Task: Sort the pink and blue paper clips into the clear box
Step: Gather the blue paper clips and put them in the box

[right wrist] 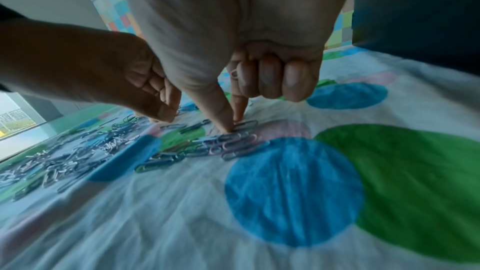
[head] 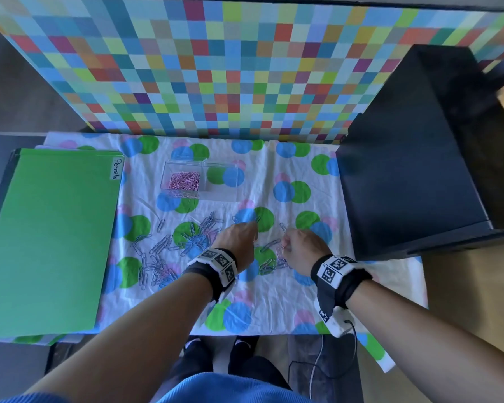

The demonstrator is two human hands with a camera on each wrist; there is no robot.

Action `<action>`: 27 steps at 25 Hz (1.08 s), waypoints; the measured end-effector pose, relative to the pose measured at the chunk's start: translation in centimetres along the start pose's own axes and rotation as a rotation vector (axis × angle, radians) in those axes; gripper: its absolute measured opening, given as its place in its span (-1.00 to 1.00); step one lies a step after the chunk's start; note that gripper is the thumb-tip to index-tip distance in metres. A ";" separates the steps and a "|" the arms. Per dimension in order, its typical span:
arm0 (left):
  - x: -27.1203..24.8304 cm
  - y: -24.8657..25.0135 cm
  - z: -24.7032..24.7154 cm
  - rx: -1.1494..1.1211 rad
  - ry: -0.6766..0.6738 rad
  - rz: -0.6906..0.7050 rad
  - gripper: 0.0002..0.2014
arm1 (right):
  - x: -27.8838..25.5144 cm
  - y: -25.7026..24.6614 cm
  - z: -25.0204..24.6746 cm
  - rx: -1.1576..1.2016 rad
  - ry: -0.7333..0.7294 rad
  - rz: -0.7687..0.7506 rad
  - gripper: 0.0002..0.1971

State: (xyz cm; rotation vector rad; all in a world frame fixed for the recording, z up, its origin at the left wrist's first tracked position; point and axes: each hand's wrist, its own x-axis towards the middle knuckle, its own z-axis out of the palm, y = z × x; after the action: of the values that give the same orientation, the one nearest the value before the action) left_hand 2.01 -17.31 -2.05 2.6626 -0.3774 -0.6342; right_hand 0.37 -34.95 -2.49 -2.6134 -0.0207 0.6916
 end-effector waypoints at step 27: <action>-0.9 0.7 2.1 0.055 -0.075 -0.039 -0.82 | 1.1 -0.9 -1.7 0.183 -0.021 0.100 -0.82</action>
State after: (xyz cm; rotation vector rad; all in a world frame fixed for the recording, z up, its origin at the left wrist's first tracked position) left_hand 0.12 -18.21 -3.14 2.7095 -0.3700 -0.7476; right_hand 2.20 -34.64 -1.30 -2.4449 0.1603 0.7198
